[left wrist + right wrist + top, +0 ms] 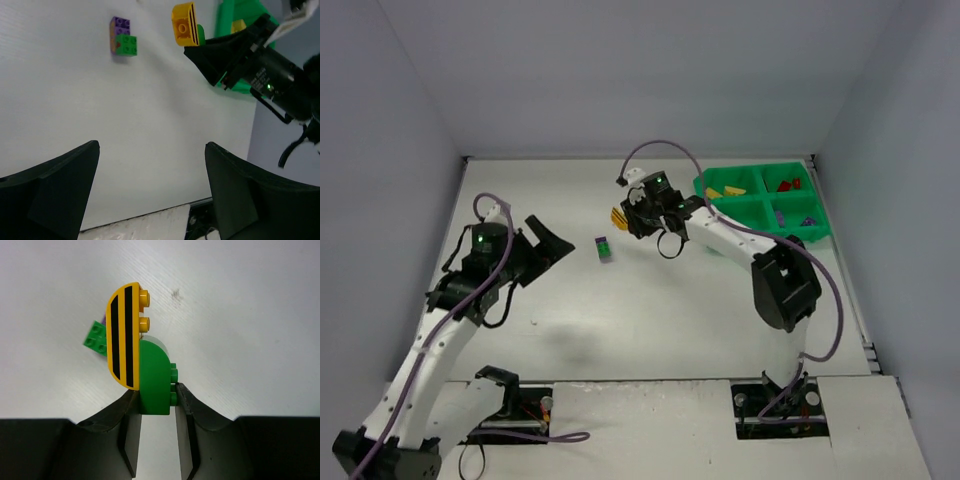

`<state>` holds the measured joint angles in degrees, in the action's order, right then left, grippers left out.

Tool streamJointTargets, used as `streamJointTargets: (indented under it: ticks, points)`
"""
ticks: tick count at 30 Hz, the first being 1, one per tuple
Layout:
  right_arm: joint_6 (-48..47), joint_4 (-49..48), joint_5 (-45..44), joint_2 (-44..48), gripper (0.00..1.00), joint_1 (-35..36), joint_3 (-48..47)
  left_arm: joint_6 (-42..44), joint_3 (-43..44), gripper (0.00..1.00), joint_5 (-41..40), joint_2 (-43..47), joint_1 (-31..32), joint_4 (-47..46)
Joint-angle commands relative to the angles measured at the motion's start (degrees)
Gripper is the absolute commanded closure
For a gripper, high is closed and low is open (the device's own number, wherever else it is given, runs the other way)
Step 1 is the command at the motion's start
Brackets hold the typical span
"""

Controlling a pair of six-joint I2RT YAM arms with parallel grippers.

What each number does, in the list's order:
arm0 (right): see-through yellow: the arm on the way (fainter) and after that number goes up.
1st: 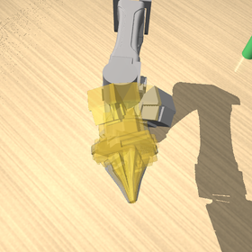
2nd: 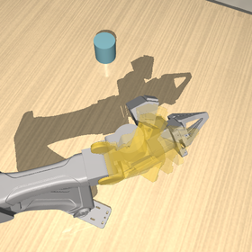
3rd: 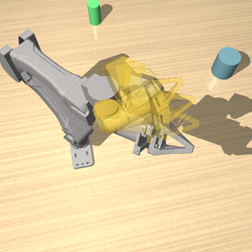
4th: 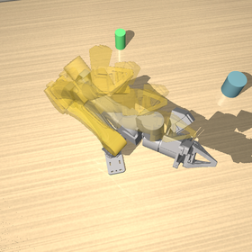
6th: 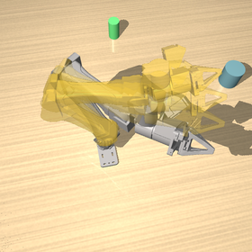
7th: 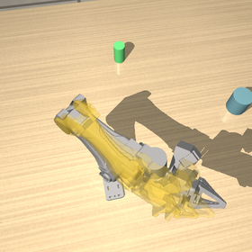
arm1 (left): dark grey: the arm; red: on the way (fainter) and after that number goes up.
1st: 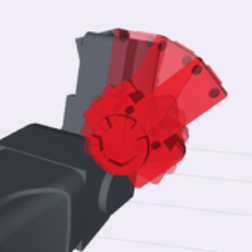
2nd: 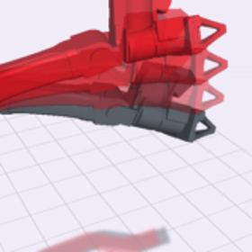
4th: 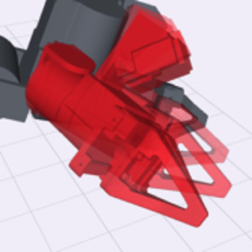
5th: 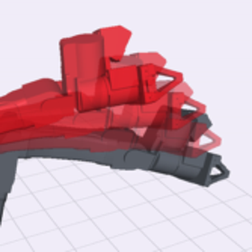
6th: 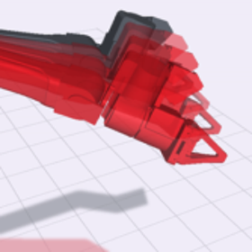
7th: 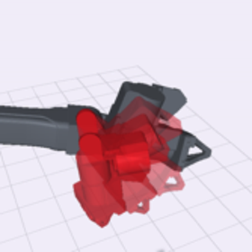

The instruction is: Sort the legos into containers by color

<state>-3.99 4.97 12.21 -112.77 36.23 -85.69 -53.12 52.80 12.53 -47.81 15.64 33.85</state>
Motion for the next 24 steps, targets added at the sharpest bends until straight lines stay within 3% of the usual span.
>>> streamJointTargets:
  ticks: [1,9,13,16,24]
  points:
    - [3.7,-7.3,-1.9,11.4,1.00,2.0,2.6,-6.1,1.6,0.21,5.3,-5.1,0.0,-16.2]
    - [9.0,-9.4,0.2,18.6,1.00,4.5,7.0,-6.6,3.7,0.21,7.3,-14.3,3.5,-36.0]
    - [10.6,-10.2,1.8,20.4,1.00,4.9,7.7,-6.6,3.6,0.21,7.3,-15.8,3.4,-40.9]
    - [11.1,-10.6,2.4,21.2,1.00,5.0,8.2,-6.6,3.7,0.21,7.9,-17.0,3.5,-43.0]
    - [11.7,-11.0,3.4,22.3,1.00,5.3,8.2,-5.9,3.7,0.33,9.4,-20.1,3.5,-43.2]
